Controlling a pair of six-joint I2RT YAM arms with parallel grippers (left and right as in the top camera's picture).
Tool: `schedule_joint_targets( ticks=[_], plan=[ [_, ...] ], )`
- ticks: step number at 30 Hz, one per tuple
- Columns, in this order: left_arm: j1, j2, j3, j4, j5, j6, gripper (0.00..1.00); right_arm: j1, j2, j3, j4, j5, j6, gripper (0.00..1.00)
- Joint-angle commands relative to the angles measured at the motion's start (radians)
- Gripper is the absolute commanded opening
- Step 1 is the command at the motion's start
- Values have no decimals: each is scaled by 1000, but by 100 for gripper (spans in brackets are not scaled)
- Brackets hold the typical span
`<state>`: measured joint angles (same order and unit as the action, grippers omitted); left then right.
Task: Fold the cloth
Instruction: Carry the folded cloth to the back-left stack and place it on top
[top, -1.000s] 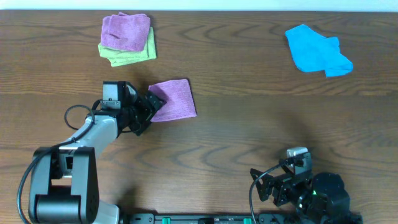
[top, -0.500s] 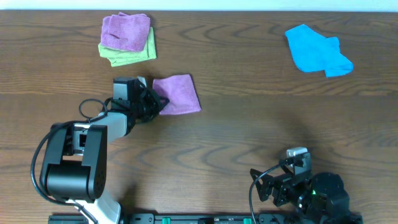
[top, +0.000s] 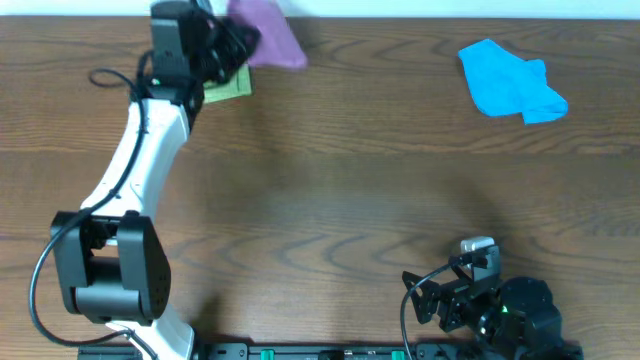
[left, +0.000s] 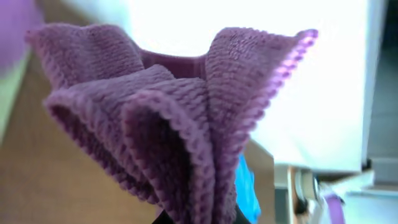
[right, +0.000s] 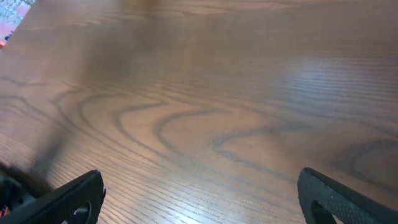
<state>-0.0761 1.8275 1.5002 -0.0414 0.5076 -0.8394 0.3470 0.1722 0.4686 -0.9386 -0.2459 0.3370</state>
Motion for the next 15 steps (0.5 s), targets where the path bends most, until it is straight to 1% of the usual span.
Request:
schedule_joint_targets(
  ticks=[1, 10, 15],
  plan=[
    [29, 52, 94, -13, -136, 71, 6, -7, -6, -2, 0, 6, 14, 99],
    [134, 287, 297, -7, -98, 77, 6, -7, -6, -2, 0, 6, 14, 99],
    [176, 381, 311, -9, -60, 80, 6, -7, -6, -2, 0, 6, 14, 99]
  ],
)
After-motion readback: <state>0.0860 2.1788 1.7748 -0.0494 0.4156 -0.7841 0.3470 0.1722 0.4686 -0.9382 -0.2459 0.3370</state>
